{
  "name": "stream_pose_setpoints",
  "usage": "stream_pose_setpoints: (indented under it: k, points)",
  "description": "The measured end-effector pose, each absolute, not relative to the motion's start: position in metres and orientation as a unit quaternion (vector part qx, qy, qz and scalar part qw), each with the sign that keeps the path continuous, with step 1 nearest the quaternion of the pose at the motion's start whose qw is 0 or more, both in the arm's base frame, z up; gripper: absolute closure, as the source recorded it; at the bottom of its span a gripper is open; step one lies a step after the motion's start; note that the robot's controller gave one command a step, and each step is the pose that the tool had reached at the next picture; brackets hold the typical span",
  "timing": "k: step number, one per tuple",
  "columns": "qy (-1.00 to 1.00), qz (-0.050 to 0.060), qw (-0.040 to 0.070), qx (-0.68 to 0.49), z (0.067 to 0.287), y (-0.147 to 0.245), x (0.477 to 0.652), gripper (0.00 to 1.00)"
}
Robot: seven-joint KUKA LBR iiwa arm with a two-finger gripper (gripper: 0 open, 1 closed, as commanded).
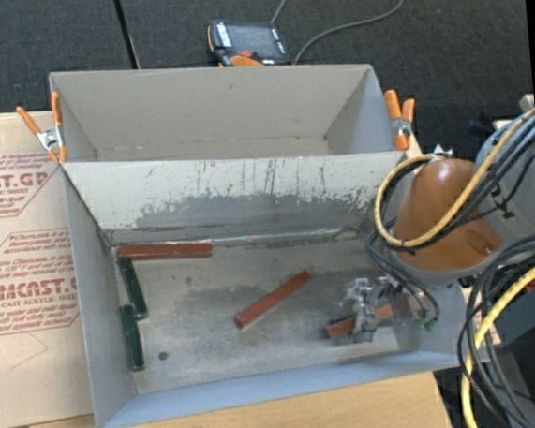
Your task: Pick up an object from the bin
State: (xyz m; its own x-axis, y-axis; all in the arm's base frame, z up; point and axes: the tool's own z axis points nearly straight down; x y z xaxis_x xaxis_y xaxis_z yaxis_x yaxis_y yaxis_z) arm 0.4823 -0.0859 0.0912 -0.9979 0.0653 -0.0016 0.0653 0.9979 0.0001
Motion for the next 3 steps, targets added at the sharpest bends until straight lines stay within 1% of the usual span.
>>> stream_pose_setpoints:
  k: [1,2,3]
  points:
    - [0.999,0.0,0.001,0.033,0.113,-0.086,0.483,1.0]
    - [0.999,0.0,0.002,0.033,0.146,-0.086,0.484,1.0]
    - [0.999,0.0,0.001,0.033,0.153,-0.086,0.484,1.0]
